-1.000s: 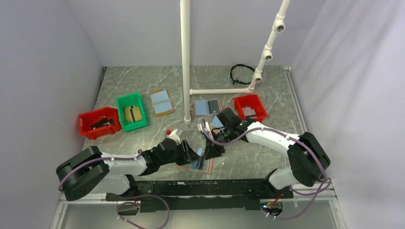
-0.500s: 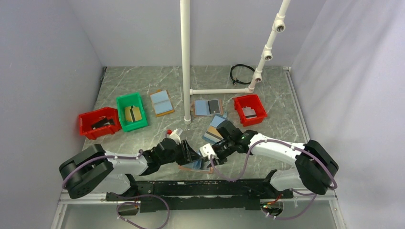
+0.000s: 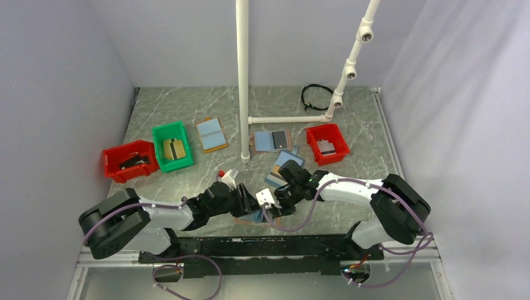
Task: Take the credit cards out of the card holder
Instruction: Remove the credit card from the card holder.
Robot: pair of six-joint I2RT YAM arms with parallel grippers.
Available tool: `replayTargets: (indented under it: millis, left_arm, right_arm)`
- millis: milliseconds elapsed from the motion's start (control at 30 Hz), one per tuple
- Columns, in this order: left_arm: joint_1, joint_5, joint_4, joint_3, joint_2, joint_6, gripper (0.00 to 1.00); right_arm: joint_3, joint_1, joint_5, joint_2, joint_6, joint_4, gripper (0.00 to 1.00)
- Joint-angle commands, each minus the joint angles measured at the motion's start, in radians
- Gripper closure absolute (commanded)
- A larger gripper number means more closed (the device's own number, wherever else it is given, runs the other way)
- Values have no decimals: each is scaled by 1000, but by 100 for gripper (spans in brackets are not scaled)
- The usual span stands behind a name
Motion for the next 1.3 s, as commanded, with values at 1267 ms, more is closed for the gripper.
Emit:
replayTargets:
  millis: [1267]
  left_arm:
    - [14, 81, -7, -82, -38, 45, 33]
  right_arm:
    - [70, 16, 38, 110, 44, 36, 66]
